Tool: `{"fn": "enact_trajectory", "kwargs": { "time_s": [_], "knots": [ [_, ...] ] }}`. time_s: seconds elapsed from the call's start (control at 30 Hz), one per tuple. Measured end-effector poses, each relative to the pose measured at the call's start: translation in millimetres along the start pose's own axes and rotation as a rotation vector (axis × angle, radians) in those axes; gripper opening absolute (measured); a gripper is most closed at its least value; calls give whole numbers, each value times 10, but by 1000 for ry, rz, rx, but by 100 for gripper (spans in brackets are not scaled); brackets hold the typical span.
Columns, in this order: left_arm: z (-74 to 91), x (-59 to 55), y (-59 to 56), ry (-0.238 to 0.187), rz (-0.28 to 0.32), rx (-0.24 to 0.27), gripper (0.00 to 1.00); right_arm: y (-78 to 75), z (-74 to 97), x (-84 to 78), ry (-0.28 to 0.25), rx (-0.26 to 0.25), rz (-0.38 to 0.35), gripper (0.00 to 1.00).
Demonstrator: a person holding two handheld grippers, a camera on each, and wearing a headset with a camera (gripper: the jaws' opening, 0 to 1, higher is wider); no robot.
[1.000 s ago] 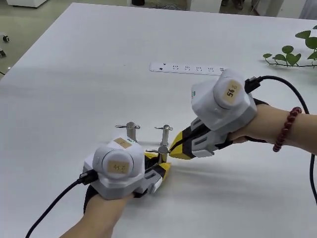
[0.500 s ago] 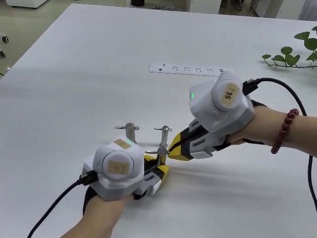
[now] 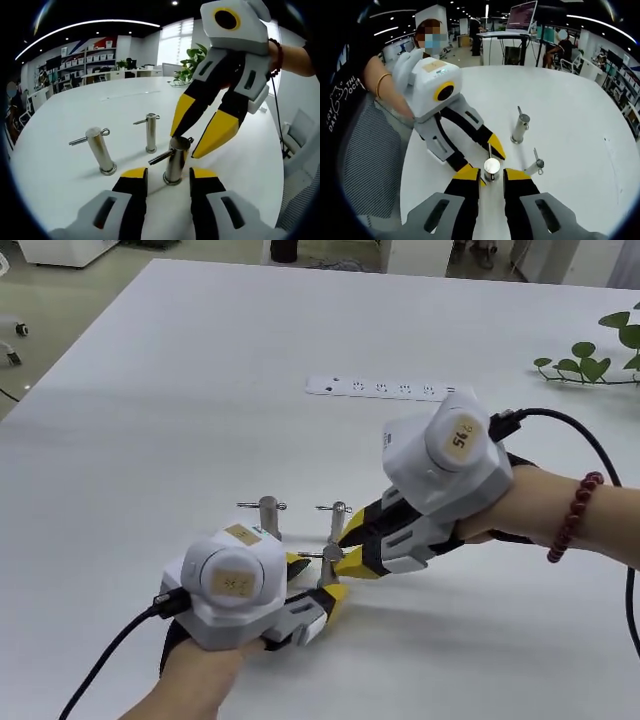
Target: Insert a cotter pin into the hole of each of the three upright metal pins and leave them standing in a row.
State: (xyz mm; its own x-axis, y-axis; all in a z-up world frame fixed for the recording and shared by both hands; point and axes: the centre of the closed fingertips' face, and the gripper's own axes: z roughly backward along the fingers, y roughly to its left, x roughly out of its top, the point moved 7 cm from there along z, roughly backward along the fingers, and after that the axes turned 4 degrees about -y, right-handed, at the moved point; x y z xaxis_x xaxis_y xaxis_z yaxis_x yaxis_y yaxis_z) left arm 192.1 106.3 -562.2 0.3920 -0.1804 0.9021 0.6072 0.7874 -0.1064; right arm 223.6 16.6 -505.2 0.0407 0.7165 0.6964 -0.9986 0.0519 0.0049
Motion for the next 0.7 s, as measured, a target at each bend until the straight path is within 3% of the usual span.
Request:
{"fn": "enact_trajectory", "kwargs": {
  "time_s": [0.2, 0.4, 0.7],
  "knots": [
    [76, -27, 11, 29, -42, -6, 36, 4, -44, -1, 6, -11, -7, 16],
    [137, 8, 47, 23, -7, -16, 40, -1, -98, -22, 8, -17, -22, 16],
    [254, 58, 77, 22, -11, -24, 45, -35, -167, -73, -10, -26, -48, 13]
  ]
}}
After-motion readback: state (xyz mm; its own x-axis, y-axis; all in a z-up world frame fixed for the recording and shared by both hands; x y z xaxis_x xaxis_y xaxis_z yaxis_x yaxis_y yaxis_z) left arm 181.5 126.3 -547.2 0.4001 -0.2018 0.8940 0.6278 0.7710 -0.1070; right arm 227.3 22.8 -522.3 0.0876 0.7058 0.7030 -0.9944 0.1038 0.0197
